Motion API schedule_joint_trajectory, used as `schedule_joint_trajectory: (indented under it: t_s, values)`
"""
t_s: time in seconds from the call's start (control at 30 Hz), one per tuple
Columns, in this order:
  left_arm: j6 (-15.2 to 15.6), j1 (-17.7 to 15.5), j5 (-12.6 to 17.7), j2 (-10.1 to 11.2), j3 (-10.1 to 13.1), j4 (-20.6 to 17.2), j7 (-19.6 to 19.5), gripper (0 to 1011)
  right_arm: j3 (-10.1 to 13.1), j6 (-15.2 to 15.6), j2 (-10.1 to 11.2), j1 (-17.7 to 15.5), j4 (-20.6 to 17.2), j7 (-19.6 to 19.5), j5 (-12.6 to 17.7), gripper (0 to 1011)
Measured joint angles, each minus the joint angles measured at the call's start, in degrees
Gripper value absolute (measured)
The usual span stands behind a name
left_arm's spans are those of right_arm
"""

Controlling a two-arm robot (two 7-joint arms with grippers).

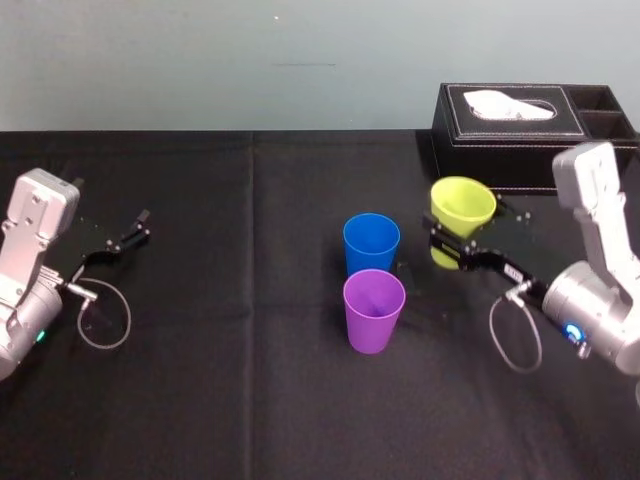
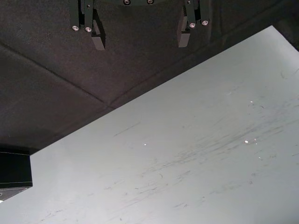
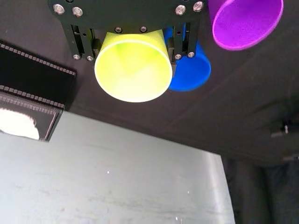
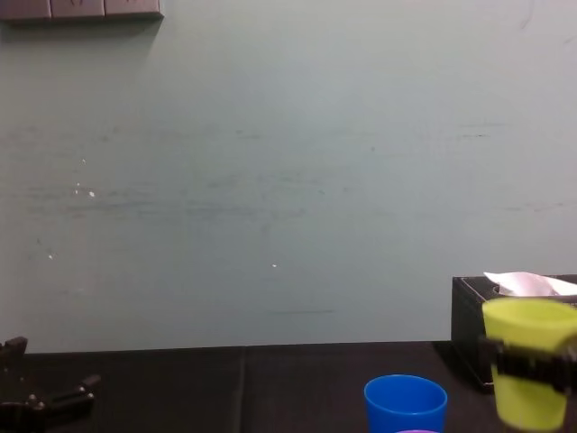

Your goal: Stack the three plastic cups sequentially using one hand.

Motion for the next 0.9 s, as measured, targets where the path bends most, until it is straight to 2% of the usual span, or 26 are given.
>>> schedule_joint_trajectory:
  t_s: [0.2, 0.4, 0.63, 0.9]
  values:
    - [0.0, 0.0, 0.0, 0.0, 0.0, 0.0, 0.0, 1011, -0.4, 3.2, 0.0, 3.0, -1.8, 0.0, 1.2, 743]
    - [0.0, 0.0, 0.0, 0.0, 0.0, 0.0, 0.0, 1011, -2.4, 2.7, -0.8, 5.6, -1.4, 0.0, 0.2, 743]
    - [0.0, 0.0, 0.0, 0.0, 0.0, 0.0, 0.0, 1011, -4.9, 2.6, -2.5, 8.7, 1.1, 0.3, -0.3, 743]
    - [0.0, 0.0, 0.0, 0.0, 0.0, 0.0, 0.0, 1011, -6.9, 2.3, -3.5, 10.1, 2.9, 1.2, -0.3, 743]
